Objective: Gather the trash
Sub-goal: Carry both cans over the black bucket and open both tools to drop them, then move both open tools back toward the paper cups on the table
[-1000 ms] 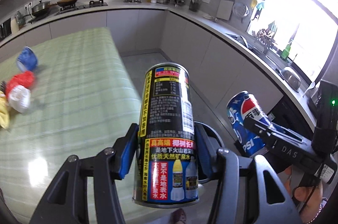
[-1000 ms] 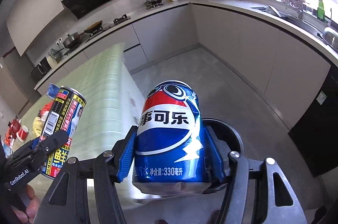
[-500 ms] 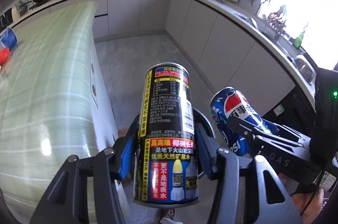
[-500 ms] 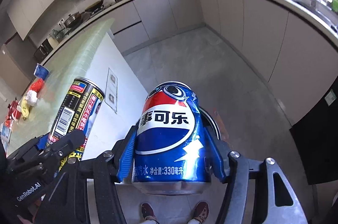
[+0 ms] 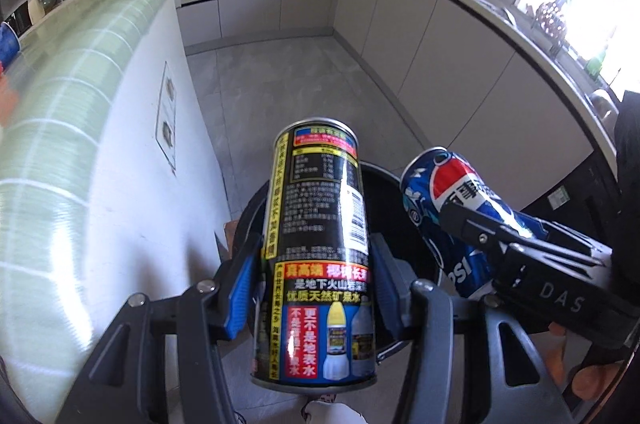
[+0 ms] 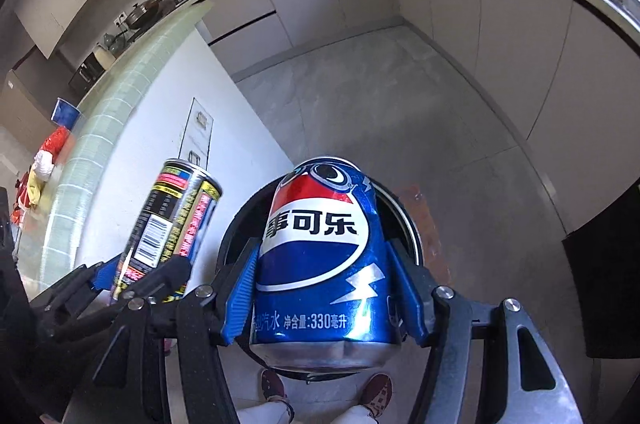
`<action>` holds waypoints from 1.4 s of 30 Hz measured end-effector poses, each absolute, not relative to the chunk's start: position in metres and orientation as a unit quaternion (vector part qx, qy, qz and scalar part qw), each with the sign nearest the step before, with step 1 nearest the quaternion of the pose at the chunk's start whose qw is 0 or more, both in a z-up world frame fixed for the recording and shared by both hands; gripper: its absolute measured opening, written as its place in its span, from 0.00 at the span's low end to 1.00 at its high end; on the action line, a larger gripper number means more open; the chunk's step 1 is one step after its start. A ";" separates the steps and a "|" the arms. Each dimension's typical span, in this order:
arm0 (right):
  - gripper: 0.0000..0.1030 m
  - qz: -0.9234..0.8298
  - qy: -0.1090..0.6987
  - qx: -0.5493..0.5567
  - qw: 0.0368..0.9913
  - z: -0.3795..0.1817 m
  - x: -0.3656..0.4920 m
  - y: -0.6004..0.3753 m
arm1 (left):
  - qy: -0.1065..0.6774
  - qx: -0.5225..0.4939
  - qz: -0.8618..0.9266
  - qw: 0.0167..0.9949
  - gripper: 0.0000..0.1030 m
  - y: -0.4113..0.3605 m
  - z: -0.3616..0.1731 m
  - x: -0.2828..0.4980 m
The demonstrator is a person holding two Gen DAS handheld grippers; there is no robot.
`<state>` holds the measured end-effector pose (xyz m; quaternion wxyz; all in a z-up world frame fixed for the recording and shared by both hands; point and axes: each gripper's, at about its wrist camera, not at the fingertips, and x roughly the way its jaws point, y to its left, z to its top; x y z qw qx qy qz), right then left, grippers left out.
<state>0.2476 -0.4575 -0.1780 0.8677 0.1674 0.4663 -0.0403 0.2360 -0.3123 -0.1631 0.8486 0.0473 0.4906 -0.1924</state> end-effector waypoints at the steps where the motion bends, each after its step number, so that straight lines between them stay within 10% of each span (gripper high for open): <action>1: 0.62 -0.040 0.466 0.170 0.867 -0.180 0.248 -0.460 | 0.492 0.051 -0.188 0.848 0.53 -0.315 -0.166 0.237; 7: 0.73 -0.052 0.455 0.171 0.873 -0.181 0.255 -0.472 | 0.488 0.072 -0.167 0.854 0.70 -0.327 -0.160 0.243; 23: 0.73 -0.060 0.396 0.180 0.898 -0.096 0.237 -0.459 | 0.430 0.024 -0.186 0.883 0.71 -0.283 -0.051 0.219; 42: 0.73 0.106 0.359 0.109 0.921 -0.018 0.298 -0.153 | 0.374 -0.046 -0.029 0.926 0.73 0.011 0.001 0.239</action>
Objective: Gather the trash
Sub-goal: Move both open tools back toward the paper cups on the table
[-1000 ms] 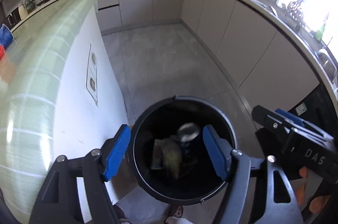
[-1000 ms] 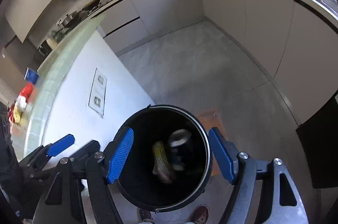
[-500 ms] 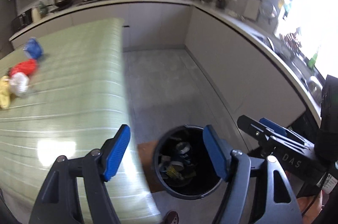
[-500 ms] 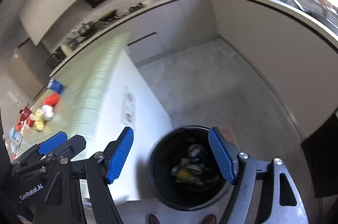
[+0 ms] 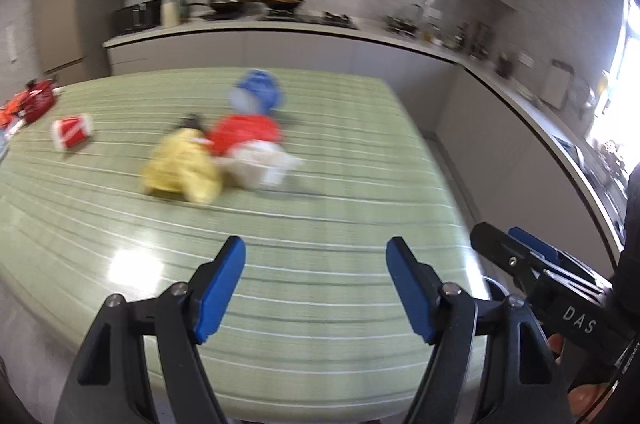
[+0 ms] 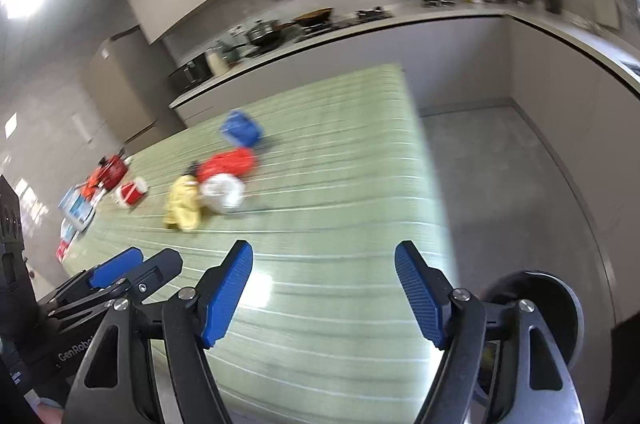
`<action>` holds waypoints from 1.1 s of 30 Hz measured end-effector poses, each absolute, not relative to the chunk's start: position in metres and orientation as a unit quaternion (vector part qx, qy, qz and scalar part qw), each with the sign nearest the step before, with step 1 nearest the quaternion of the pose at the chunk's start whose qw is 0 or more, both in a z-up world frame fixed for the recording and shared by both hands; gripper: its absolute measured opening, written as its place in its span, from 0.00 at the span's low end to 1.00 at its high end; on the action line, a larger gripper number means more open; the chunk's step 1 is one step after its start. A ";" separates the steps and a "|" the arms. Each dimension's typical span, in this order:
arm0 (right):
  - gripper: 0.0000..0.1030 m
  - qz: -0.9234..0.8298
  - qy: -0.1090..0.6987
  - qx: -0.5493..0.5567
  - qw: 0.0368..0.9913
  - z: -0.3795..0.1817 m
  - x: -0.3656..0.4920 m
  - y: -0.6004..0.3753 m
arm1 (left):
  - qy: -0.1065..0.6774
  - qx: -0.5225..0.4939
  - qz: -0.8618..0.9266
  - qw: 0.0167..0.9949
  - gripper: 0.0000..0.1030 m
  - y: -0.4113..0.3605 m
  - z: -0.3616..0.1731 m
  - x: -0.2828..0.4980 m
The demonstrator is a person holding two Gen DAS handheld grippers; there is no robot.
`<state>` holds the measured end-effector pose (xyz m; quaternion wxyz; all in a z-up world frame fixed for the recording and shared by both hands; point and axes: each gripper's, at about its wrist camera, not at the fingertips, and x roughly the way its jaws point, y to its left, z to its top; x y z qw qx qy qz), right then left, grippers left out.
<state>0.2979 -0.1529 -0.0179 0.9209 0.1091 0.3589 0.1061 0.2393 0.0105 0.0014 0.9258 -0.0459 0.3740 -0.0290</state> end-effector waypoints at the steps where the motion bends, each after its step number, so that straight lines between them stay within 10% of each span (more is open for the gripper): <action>1: 0.73 0.112 0.359 0.105 0.921 -0.019 0.302 -0.132 | 0.373 -0.047 -0.021 0.926 0.73 0.025 0.002 0.241; 33: 0.73 0.110 0.387 0.051 0.914 -0.051 0.472 0.282 | 0.385 -0.038 0.057 0.920 0.73 0.384 -0.015 0.374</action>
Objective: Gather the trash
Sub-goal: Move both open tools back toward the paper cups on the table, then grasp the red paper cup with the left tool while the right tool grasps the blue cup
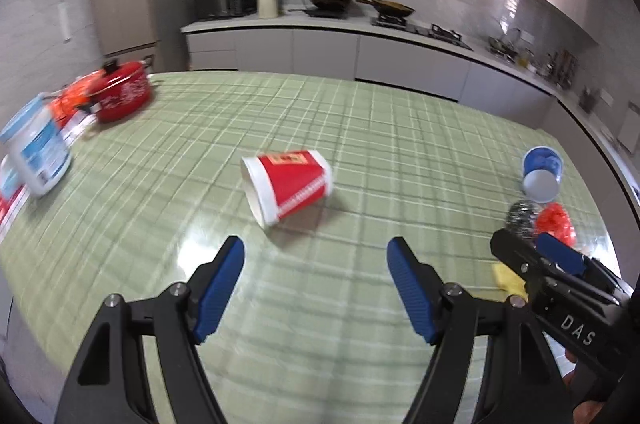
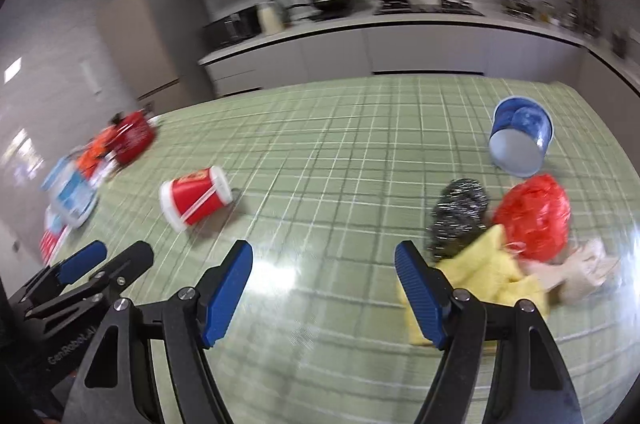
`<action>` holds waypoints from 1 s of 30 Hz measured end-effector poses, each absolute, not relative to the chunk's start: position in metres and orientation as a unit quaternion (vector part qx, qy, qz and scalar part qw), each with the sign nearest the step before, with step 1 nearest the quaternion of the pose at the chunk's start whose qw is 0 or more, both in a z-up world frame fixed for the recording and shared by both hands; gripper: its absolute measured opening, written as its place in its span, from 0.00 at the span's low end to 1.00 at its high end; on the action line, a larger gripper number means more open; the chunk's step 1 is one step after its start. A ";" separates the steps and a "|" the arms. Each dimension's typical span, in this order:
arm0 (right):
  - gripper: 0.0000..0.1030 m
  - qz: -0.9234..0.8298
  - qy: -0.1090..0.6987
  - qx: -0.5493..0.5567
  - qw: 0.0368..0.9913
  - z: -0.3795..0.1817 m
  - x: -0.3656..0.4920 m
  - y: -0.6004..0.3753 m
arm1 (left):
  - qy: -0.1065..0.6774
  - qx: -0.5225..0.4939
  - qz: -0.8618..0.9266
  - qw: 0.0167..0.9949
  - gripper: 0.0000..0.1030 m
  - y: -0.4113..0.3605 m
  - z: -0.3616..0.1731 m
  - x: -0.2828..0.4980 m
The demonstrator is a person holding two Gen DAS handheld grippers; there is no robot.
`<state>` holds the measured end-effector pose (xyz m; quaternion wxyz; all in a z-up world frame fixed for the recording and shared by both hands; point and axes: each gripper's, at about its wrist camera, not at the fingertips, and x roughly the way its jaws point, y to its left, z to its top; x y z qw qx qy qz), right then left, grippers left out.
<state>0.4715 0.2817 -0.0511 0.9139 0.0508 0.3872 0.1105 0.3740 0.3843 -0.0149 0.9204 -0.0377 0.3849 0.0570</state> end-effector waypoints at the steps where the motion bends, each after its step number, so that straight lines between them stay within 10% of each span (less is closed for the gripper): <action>1: 0.73 0.101 0.388 0.053 0.914 -0.053 0.475 0.291 | 0.387 -0.034 0.052 0.920 0.73 0.390 -0.015 0.380; 30: 0.73 0.020 0.415 0.070 0.907 -0.076 0.518 0.288 | 0.453 -0.037 -0.061 0.888 0.73 0.370 -0.061 0.452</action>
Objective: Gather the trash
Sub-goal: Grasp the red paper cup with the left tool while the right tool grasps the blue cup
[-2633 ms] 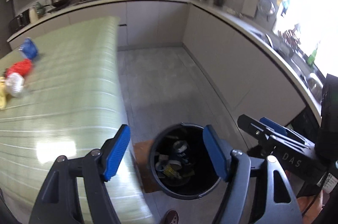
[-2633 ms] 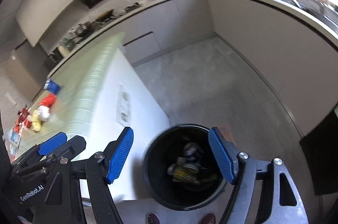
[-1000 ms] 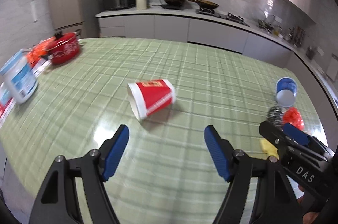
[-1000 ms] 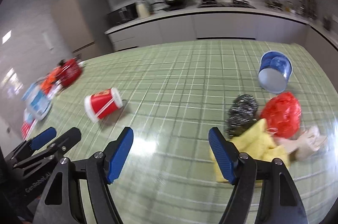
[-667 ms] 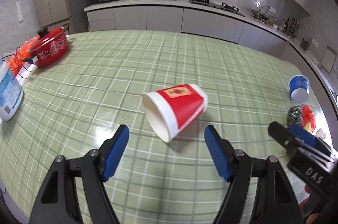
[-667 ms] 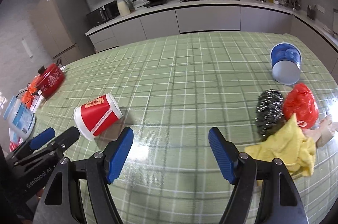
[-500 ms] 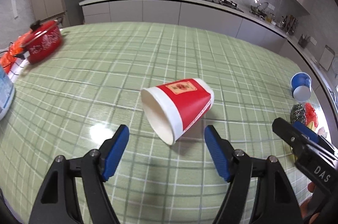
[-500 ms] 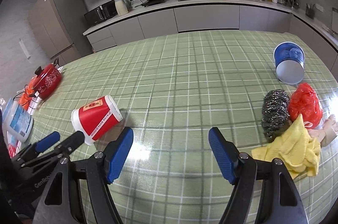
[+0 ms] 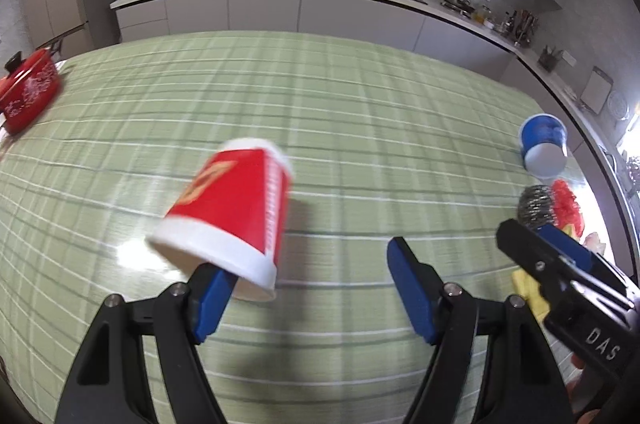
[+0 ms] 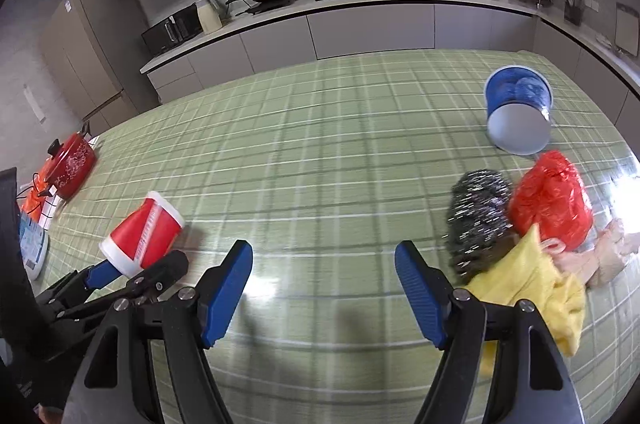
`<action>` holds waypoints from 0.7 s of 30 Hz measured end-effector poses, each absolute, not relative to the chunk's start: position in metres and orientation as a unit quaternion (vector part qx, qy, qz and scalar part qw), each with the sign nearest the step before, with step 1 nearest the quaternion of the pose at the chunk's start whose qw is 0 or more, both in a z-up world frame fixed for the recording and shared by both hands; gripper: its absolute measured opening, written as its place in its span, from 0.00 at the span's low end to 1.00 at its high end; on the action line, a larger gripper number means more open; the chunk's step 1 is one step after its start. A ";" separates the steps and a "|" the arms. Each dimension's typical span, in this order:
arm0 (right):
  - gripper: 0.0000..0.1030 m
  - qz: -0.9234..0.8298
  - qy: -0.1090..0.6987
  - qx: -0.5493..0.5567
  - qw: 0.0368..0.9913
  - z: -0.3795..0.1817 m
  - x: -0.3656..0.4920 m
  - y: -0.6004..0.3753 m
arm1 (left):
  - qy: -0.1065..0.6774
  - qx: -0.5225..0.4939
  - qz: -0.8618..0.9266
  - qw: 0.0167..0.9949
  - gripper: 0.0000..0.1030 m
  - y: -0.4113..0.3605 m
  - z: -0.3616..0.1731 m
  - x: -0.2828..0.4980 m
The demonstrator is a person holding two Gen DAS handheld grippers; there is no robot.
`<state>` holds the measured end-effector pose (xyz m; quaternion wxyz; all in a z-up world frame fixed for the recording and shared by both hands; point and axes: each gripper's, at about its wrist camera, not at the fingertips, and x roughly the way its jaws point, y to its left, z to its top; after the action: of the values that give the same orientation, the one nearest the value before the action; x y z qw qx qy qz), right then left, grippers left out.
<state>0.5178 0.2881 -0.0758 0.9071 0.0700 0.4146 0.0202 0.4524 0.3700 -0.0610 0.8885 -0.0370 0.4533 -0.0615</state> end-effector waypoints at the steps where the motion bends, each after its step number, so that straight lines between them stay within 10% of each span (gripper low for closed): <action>1: 0.73 0.021 0.414 0.071 0.907 -0.075 0.518 0.282 | 0.454 -0.036 -0.062 0.888 0.73 0.366 -0.061 0.453; 21: 0.73 0.069 0.407 0.071 0.908 -0.068 0.530 0.254 | 0.453 -0.065 0.009 0.889 0.73 0.378 -0.054 0.431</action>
<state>0.5301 0.2539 -0.0675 0.9078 0.0707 0.4074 0.0693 0.4312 0.3781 -0.0542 0.8890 -0.0651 0.4532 0.0087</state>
